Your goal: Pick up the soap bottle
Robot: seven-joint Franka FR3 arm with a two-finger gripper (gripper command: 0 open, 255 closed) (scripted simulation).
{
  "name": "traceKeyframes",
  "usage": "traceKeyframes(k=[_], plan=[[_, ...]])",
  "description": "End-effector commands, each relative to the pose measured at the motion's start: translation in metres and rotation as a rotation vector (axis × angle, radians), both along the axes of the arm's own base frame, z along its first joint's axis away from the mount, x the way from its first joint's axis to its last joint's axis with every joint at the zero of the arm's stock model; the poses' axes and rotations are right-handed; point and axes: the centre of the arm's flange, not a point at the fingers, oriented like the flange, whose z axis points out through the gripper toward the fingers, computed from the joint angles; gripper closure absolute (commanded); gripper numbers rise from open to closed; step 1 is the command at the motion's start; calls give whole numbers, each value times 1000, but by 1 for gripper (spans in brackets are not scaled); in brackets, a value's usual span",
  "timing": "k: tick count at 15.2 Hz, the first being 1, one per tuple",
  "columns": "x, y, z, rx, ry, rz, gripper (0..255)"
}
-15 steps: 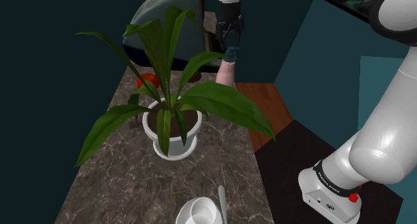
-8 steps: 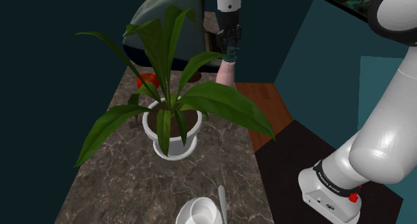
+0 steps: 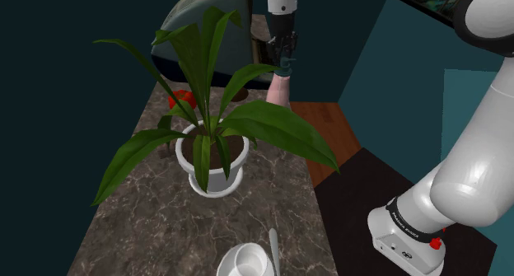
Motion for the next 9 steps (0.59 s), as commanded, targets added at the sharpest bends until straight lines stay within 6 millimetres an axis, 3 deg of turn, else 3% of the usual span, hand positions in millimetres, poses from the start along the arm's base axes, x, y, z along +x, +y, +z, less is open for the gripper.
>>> traceKeyframes(k=[1,9], plan=[[1,0,-1,0,1,0,255],[1,0,42,0,1,0,255]])
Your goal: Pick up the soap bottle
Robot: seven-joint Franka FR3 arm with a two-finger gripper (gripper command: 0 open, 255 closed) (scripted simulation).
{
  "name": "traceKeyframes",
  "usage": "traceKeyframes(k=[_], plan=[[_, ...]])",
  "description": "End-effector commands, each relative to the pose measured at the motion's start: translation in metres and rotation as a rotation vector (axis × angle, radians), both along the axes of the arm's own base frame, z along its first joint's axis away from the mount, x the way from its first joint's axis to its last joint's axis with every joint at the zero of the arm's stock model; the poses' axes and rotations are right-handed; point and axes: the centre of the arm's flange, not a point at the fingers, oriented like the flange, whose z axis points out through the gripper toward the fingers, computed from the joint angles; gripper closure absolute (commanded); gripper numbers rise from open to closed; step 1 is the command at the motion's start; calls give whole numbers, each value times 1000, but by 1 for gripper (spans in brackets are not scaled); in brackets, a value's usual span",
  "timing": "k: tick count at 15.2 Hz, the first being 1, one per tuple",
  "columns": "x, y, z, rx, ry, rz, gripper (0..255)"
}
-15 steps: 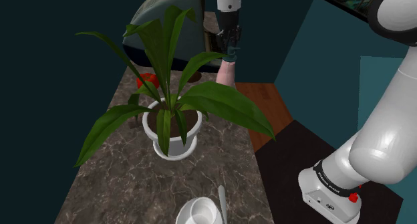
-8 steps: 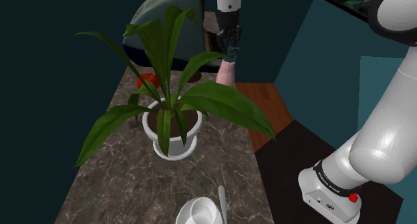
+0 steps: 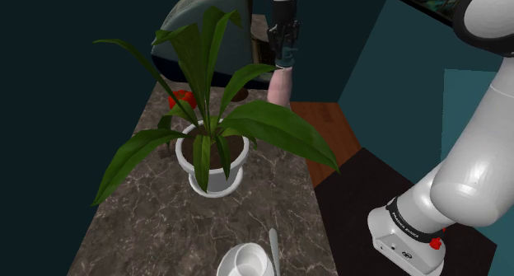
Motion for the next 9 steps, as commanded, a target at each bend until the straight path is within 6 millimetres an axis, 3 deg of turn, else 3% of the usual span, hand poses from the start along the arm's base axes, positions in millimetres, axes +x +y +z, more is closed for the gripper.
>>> traceKeyframes(k=[1,7,9], plan=[[-1,0,11,0,0,0,255],[-1,0,42,0,0,0,255],[-1,0,43,0,0,0,255]])
